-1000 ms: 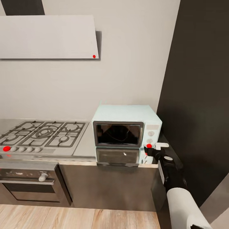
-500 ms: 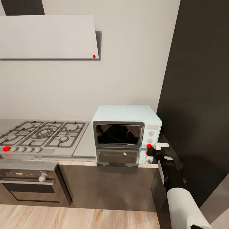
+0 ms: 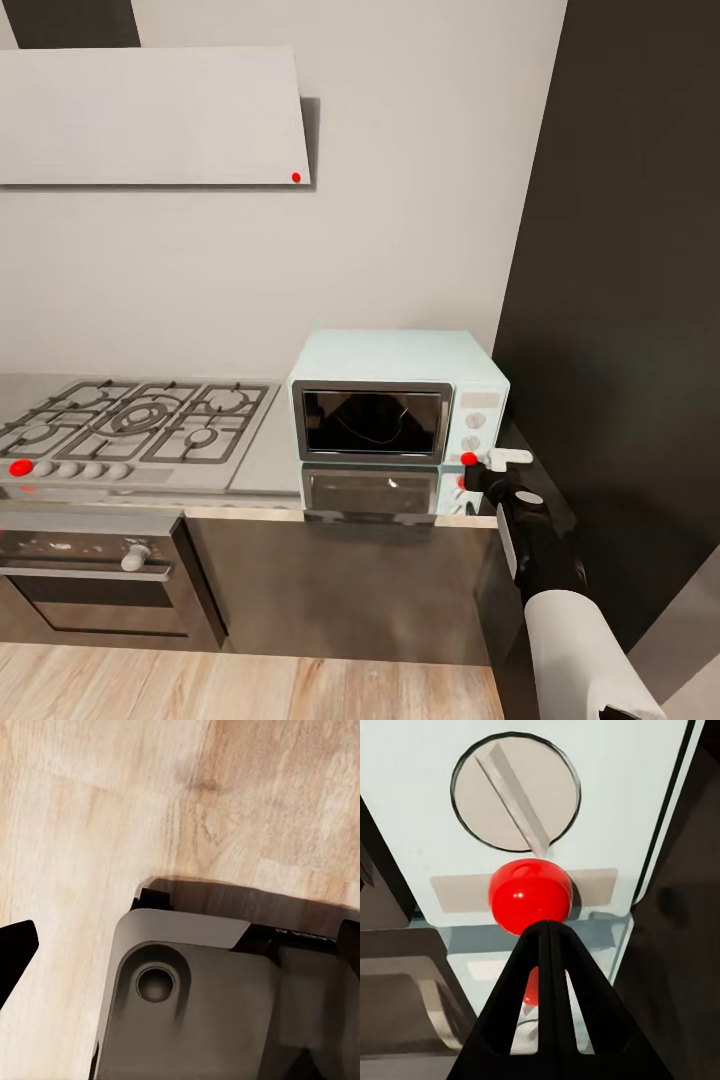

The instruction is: In the kitchen, take the popcorn bag from the countertop, put it into the microwave, and heat it until the popcorn is cooked so the cooked popcorn ends up inside the bag.

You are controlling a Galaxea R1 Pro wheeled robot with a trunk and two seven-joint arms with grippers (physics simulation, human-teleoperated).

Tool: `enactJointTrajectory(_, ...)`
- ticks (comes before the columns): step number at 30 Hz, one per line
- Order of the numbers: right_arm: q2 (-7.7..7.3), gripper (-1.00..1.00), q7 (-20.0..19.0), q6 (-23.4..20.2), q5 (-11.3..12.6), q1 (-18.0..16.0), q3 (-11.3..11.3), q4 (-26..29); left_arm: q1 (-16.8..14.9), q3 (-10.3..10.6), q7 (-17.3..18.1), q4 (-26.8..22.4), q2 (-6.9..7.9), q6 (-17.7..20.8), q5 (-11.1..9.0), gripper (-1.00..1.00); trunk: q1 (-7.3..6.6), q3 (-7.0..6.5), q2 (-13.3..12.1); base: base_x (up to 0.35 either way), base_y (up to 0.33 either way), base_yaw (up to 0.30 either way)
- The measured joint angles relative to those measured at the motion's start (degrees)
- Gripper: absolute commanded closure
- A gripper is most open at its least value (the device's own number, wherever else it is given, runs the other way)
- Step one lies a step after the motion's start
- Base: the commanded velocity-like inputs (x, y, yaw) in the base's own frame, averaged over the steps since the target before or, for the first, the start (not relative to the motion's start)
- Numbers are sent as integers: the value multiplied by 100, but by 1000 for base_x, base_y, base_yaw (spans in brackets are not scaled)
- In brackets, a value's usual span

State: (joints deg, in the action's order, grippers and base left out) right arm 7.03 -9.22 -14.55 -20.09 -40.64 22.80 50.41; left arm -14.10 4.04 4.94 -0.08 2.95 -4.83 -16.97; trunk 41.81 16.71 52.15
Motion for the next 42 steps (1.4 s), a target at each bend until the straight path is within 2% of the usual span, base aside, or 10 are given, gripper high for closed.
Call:
enactJointTrajectory(16, 0, 100, 3, 9, 13, 0, 5, -237, 0, -1, 0, 0, 2, 1, -3, -100, 0, 0, 0, 5, 0, 0)
enactJointTrajectory(32, -10, 100, 11, 23, 30, 24, 13, -262, 1, -4, 0, -2, 13, 2, -4, -100, -9, 1, 4, 129, 0, 0)
enactJointTrajectory(33, -17, 100, 5, 19, 50, 40, 18, -271, 1, -4, 0, -2, 12, 1, -4, -100, -24, 1, 3, 104, 0, 0)
enactJointTrajectory(35, -140, 100, -201, 11, 104, 10, 100, -387, 1, -3, 0, -1, 13, 1, -4, -100, -50, 1, 3, 40, 0, 0)
enactJointTrajectory(36, -202, 100, -14, 16, 85, 19, 153, -426, 1, -5, 0, -2, 12, 1, -4, -100, -28, 0, 3, 4, 0, 0)
enactJointTrajectory(37, -233, 100, -6, 20, 48, -1, 186, -478, 2, -5, 0, -2, 12, 1, -4, -100, -24, 1, 3, 2, 0, 0)
enactJointTrajectory(42, -239, 100, -1, 25, 37, -2, 193, -489, 2, -2, 0, -1, 12, 2, -4, -100, -23, 1, 3, 0, 0, 0)
